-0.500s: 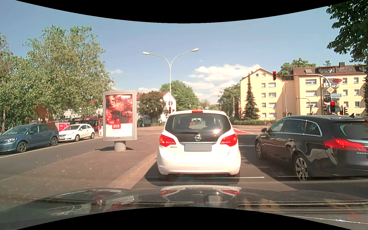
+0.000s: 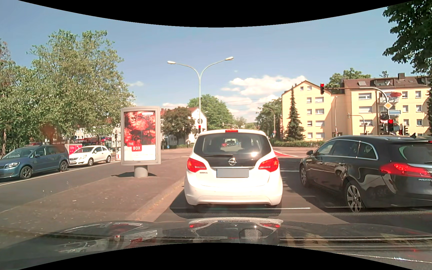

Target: Follow the waypoints while adhering to traffic rules and regulations

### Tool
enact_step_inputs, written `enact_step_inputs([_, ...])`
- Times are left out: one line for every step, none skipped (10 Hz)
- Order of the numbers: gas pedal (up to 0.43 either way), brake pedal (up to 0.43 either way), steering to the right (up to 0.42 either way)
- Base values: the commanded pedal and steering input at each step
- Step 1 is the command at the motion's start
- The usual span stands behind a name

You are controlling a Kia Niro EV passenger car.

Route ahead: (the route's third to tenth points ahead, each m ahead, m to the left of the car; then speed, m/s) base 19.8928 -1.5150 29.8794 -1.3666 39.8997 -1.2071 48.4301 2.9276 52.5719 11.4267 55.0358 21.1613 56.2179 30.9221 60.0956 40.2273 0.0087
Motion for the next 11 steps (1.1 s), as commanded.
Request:
enact_step_inputs([0.0,0.244,0.008])
enact_step_inputs([0.0,0.244,0.008])
enact_step_inputs([0.0,0.244,0.008])
enact_step_inputs([0.0,0.25,0.008])
enact_step_inputs([0.0,0.244,0.008])
enact_step_inputs([0.0,0.25,0.008])
enact_step_inputs([0.0,0.25,0.008])
enact_step_inputs([0.0,0.244,0.008])
enact_step_inputs([0.0,0.244,0.008])
enact_step_inputs([0.0,0.244,0.008])
enact_step_inputs([0.0,0.244,0.008])
